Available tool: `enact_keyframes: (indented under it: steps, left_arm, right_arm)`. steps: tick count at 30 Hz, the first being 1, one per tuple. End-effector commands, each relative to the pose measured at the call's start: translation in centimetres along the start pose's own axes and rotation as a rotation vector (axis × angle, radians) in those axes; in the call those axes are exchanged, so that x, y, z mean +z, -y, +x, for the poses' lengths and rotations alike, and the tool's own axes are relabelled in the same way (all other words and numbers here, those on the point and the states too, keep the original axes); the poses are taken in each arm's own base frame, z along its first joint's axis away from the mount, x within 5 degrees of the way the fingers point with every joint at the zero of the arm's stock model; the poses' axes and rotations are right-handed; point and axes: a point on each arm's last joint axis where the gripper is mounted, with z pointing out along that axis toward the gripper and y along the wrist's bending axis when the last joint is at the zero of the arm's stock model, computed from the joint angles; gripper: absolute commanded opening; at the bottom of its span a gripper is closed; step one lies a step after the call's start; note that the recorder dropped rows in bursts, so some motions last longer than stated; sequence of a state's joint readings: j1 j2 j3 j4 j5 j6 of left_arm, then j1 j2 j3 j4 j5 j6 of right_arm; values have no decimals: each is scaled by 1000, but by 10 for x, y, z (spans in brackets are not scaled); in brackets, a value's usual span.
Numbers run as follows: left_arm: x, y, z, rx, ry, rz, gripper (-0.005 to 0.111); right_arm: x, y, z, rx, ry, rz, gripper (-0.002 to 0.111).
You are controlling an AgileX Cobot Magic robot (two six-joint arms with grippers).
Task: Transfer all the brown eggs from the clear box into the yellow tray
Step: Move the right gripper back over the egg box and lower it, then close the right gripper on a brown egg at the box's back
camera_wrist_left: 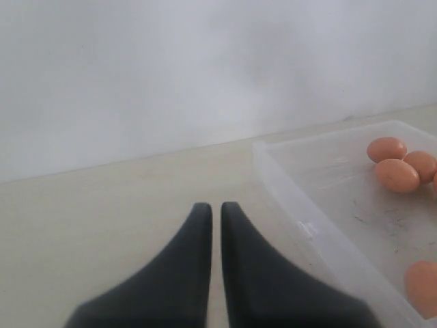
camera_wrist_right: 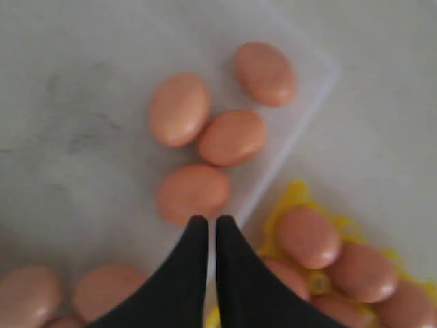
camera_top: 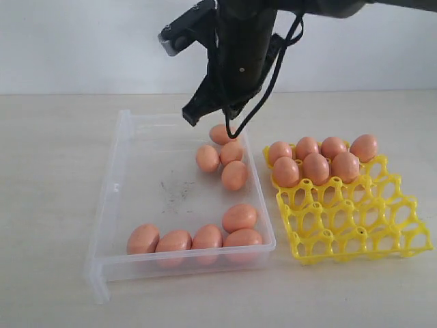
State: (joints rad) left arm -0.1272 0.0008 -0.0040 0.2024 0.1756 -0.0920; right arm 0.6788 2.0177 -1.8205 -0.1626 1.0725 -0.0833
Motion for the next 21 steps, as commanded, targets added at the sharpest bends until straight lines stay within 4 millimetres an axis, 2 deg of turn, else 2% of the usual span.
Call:
enact_keyframes:
  steps: [1,4,6,10,13,16,21]
  left_arm:
    - [0,1,1,-7,0,7,4]
    - [0,1,1,-7,0,7,4]
    - [0,1,1,-7,0,7,4]
    - [0,1,1,-7,0,7,4]
    - [0,1,1,-7,0,7,4]
    - [0,1,1,-7,0,7,4]
    - [0,1,1,-7,0,7,4]
  right_arm:
    - [13,6,-10,78,-6,-206,21]
    - [32,6,-17,112,11,-200,50]
    - [50,7,-20,205,14,-168,59]
    - [91,15,-19,284,-49,-119,51]
    - [112,14,-17,275,-84,-159,51]
    - [123,12,-19,219,-85,-183,51]
    - [122,10,-27,189,-23,-212,51]
